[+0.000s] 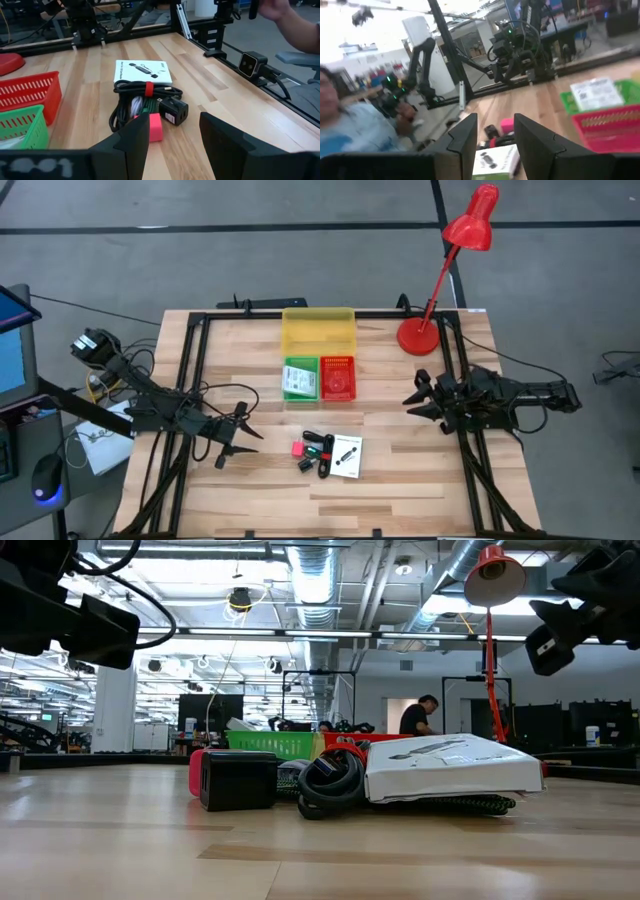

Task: Pick and place items into bin
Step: Put the white box card reader into the green bin

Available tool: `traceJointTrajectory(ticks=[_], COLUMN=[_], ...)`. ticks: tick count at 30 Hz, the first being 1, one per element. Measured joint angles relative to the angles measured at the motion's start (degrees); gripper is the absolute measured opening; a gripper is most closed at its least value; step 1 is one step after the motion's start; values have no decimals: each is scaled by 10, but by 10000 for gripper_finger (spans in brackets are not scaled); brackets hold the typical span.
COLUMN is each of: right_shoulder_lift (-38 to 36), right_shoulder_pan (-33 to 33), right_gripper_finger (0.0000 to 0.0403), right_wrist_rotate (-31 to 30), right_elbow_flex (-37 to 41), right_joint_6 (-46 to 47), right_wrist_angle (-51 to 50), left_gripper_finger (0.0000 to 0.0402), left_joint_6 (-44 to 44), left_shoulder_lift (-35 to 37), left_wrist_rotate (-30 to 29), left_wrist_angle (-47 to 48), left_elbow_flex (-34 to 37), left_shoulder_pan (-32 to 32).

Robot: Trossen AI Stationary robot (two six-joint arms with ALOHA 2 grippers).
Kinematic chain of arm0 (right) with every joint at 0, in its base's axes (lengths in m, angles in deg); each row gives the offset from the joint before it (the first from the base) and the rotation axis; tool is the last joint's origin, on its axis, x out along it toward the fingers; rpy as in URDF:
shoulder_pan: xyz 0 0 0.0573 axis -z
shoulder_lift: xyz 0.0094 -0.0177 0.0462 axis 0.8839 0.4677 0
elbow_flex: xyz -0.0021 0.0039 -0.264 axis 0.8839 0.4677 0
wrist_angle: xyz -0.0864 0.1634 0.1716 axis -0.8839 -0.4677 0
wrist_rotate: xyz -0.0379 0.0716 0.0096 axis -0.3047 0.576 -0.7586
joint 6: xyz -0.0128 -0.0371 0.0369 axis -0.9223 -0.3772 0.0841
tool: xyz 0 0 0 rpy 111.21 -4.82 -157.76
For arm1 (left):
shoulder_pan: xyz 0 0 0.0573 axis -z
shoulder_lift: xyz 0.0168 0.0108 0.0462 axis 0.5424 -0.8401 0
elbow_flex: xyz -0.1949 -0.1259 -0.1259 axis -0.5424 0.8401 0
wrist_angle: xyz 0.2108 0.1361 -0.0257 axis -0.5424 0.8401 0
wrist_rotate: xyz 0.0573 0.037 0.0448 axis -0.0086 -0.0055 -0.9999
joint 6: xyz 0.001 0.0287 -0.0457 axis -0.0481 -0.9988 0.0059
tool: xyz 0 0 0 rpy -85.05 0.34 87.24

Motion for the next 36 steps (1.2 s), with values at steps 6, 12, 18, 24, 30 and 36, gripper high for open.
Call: traceJointTrajectory(ticks=[6, 12, 18, 24, 30, 36], right_shoulder_lift=[0, 0, 0, 0, 0, 0], right_shoulder_pan=[0, 0, -1, -1, -1, 0], right_gripper_finger=[123, 123, 123, 123, 123, 123], right_wrist_rotate=[0, 0, 0, -11, -89, -104], right_elbow_flex=[0, 0, 0, 0, 0, -3], right_joint_6=[-61, -82, 0, 30, 18, 17], right_wrist_angle=[0, 4, 81, 198, 272, 301], left_gripper_finger=[167, 167, 167, 167, 167, 167], left_joint_6=[1, 2, 2, 2, 0, 0], left_shoulder_lift=[0, 0, 0, 0, 0, 0], left_wrist_rotate=[-1, -1, -1, -1, -2, -2], left_wrist_angle=[0, 0, 0, 0, 1, 1], left_elbow_flex=[0, 0, 0, 0, 0, 0], left_shoulder_pan=[0, 0, 0, 0, 0, 0])
